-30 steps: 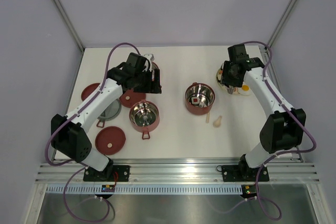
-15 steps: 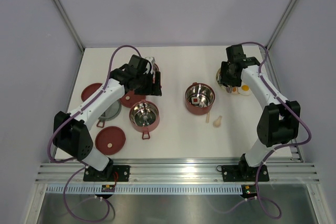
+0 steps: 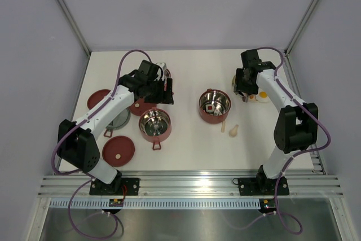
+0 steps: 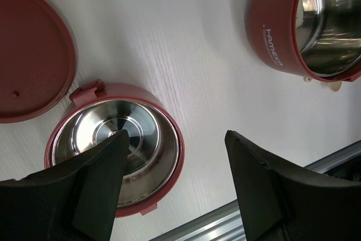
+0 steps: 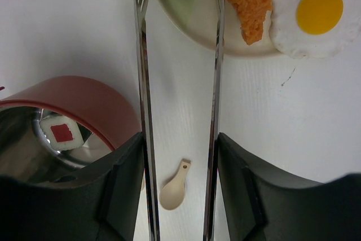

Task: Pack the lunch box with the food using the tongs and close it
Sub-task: Pick up the fake food from the plate.

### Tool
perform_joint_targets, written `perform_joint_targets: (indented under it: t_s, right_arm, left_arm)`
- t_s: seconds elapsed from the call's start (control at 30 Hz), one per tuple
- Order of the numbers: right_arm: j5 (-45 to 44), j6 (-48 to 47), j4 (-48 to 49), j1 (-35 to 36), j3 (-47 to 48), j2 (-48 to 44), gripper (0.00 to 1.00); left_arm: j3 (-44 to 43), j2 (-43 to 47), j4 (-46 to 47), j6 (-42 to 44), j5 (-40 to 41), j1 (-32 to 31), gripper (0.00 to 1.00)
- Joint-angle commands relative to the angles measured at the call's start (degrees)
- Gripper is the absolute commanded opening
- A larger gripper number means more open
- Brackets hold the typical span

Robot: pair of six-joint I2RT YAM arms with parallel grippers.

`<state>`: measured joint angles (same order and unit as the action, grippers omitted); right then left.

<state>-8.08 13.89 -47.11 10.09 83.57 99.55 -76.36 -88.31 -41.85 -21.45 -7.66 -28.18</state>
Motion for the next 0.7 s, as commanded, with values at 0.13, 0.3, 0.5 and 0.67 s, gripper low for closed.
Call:
perform_joint_targets:
  t_s: [0.13,0.3,0.5,0.67]
  right_arm:
    - [-0.45,-1.23,2.38,-0.51,2.30,0.91,0.56]
    - [-0.36,-1.15,2.38,-0.59,2.21,0.74,0.53]
    - [0.16,-0.27,1.59,-0.59,1.68,-0.84,0.46]
    - [0.34,1.31,0.71,-0.59,0.20,-3.74,0.39]
  left_arm:
    - [0.42,1.04,2.12,-0.43,0.01,-0.21,0.73]
    - [0.77,1.56,2.12,-0.43,0.10,-0.29,0.72]
    - [1.03,1.83,2.21,-0.52,0.10,-0.29,0.72]
    - [1.38,2.27,2.29,-0.52,0.10,-0.29,0.72]
